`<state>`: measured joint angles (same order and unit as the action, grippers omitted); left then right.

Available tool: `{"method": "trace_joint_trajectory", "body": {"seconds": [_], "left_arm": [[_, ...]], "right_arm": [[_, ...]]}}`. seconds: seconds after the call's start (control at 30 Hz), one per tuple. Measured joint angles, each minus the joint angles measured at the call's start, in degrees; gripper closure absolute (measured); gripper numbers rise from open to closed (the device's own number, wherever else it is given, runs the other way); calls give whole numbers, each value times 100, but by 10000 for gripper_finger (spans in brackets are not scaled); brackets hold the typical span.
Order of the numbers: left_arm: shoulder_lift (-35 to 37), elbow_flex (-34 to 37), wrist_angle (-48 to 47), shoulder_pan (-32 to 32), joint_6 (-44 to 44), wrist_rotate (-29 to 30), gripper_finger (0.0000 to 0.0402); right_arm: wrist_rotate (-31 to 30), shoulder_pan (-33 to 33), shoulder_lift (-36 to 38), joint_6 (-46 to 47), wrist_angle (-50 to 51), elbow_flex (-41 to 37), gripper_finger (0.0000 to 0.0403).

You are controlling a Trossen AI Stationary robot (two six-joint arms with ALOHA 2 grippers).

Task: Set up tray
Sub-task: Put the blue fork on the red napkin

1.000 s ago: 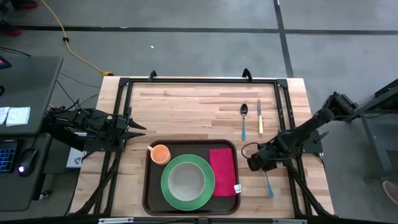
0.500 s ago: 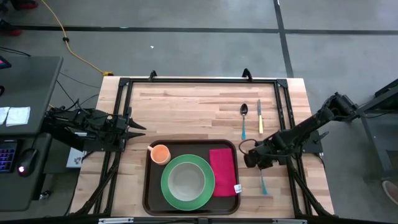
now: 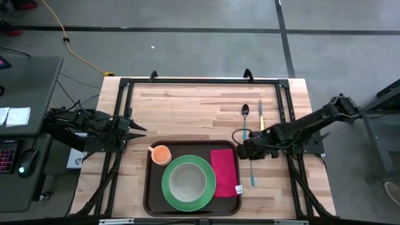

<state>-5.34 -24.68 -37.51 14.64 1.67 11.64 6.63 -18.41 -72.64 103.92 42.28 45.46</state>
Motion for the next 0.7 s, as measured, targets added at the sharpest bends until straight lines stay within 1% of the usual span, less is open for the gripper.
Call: {"method": "trace_joint_trajectory", "body": {"seconds": [0.13, 0.23, 0.37, 0.57, 0.7], "left_arm": [[0, 1, -1, 1, 0, 0, 266], [0, 0, -2, 1, 0, 0, 266], [0, 1, -5, 1, 0, 0, 266], [0, 1, -9, 1, 0, -2, 266], [0, 0, -10, 1, 0, -2, 266]], "right_arm": [[-220, 166, 0, -227, -20, 264, 401], [-273, 258, 0, -313, -41, 395, 401], [-493, 273, -63, -396, -459, 482, 401], [-392, 272, -547, -610, -1216, 584, 401], [-179, 271, -932, -743, -1376, 812, 402]]}}
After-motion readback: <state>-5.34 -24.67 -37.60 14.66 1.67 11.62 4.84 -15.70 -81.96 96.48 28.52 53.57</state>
